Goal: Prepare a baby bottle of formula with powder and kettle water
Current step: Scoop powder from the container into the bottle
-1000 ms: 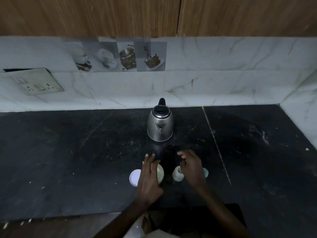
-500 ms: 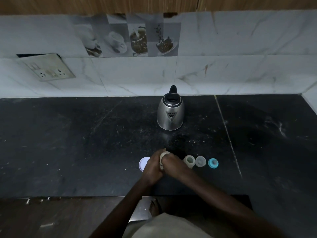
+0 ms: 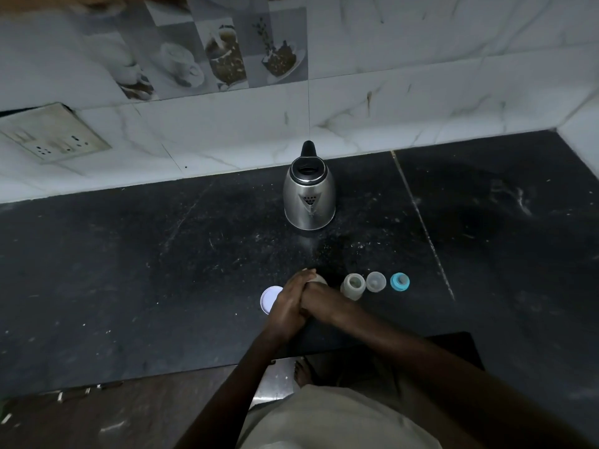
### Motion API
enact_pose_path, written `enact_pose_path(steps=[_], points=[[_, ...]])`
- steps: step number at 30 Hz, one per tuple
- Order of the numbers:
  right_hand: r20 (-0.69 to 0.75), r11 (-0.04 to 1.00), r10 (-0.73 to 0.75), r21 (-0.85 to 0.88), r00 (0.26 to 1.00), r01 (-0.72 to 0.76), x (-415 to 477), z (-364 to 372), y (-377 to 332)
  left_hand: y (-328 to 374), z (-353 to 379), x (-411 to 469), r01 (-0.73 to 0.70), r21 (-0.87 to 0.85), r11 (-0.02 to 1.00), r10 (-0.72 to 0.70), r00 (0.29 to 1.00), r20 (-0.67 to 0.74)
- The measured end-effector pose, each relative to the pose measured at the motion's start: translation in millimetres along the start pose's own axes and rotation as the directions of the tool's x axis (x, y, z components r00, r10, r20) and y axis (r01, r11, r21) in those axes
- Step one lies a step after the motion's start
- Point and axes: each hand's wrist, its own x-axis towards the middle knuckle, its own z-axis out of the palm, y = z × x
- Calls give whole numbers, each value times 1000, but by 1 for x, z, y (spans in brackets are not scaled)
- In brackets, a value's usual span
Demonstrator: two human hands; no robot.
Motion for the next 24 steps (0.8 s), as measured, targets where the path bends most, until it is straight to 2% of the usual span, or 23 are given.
enact_pose_path(steps=[3,6,8,11,15,16,18,20,22,24], points=[[-87,994,-76,-89,993,68,-5,-7,-3,-3,0,3,68,-64,996,-70,997,-21],[-16,989,-40,-144,999,37,-8,-7,-5,-7,-1,3,88,-52,995,-90,996,-23],[-73,994,-11,-109,997,3,-13,-2,2,-6,-1,4,70,-36,997,-70,998,-4],[-209,988,-110,-128,972,85,-22,-1,7,-2,-1,6,46,-18,999,-46,999,26],[-261,965,-201,-218,944,145,-22,-1,17,-3,1,7,52,3,999,-52,998,45],[-311,974,-197,-171,930,149,-23,0,19,-3,1,6,67,1,998,-67,997,46],[-454,993,-67,60,889,105,-28,-5,18,-1,0,5,140,-20,990,-139,989,41],[-529,972,70,227,845,61,-32,-8,18,1,-3,5,207,-49,977,-205,978,31],[-554,964,112,263,825,45,-32,-5,22,3,-3,5,227,-68,972,-225,974,29],[-535,987,66,159,842,24,-32,-6,20,6,-1,5,221,-68,973,-219,975,34]])
